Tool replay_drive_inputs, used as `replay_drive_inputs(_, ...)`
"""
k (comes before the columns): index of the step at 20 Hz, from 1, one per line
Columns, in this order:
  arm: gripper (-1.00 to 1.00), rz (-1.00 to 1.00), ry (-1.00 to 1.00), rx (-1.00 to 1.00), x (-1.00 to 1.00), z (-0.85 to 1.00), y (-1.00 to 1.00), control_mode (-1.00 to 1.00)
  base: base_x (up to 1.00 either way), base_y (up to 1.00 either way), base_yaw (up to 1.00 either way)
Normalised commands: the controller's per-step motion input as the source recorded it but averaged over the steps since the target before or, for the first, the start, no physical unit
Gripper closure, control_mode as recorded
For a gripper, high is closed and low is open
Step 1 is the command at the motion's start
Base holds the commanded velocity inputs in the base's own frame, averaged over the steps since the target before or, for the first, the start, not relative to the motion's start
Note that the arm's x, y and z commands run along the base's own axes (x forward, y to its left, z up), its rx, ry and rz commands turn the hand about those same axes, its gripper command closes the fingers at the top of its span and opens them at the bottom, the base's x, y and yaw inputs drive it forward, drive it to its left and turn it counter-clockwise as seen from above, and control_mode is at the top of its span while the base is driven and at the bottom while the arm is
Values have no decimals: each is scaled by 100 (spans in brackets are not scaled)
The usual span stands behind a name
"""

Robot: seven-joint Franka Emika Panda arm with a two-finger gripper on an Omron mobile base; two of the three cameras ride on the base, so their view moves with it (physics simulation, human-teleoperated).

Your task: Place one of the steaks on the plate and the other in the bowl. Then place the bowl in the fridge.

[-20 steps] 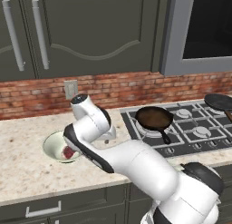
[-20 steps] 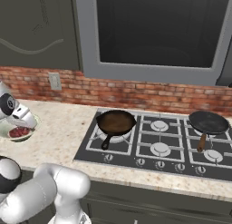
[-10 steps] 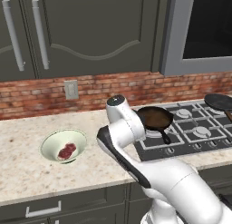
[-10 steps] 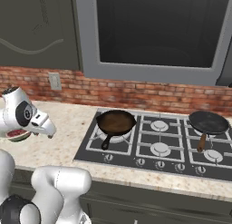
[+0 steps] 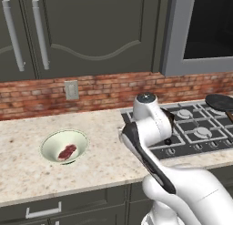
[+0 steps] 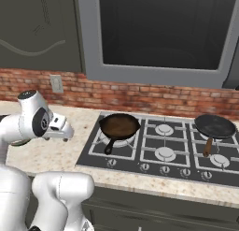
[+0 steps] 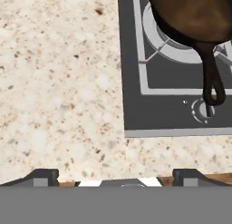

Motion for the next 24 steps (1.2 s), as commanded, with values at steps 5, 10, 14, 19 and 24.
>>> replay_drive_inputs(5, -100, 0, 2, 14, 1, 20, -68, -100, 0, 0, 0)
replay_drive_inputs(10, -100, -12, 7, 2, 0, 13, -58, -100, 0, 0, 0)
replay_drive_inputs(14, -100, -1, 0, 0, 0, 0, -10, -100, 0, 0, 0)
replay_drive_inputs(19, -100, 0, 0, 0, 0, 0, 0, -100, 0, 0, 0)
replay_drive_inputs(24, -100, -11, -2, 0, -1, -8, 23, 100, -3, 9, -5)
